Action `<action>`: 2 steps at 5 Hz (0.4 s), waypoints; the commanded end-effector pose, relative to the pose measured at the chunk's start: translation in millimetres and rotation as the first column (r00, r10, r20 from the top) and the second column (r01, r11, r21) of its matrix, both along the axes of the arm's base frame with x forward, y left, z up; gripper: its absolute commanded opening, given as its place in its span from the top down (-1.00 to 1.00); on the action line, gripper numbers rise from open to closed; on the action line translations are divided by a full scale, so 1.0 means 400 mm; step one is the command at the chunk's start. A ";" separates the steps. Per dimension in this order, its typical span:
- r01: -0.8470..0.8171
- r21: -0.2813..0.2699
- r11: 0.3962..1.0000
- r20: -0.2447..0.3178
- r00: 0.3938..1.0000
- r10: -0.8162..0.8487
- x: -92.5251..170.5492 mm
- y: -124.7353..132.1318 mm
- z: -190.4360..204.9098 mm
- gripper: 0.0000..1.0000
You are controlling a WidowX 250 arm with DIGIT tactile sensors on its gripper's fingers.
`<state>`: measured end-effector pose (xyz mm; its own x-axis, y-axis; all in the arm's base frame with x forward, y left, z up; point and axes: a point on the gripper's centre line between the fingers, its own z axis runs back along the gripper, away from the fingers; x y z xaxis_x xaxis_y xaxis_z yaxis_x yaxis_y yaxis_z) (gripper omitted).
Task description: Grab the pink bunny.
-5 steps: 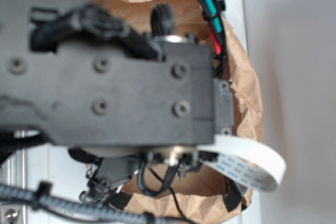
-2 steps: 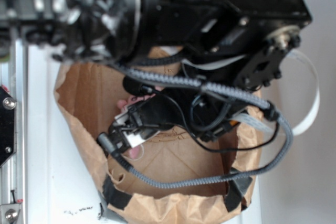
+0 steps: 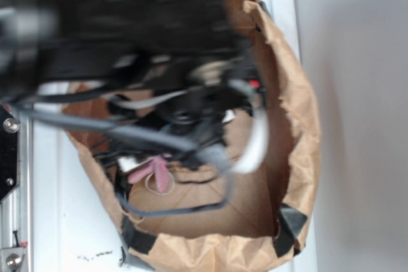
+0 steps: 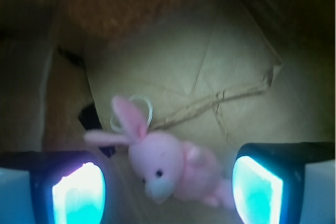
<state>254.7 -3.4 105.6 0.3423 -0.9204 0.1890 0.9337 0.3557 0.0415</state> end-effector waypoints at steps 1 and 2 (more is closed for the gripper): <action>0.128 0.101 0.987 0.131 0.981 -0.140 0.001 -0.041 -0.006 -1.00; 0.134 0.104 0.986 0.085 0.986 -0.143 0.021 -0.037 -0.019 -1.00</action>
<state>255.5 -10.1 83.4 0.2236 -0.9687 0.1077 0.9671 0.2342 0.0989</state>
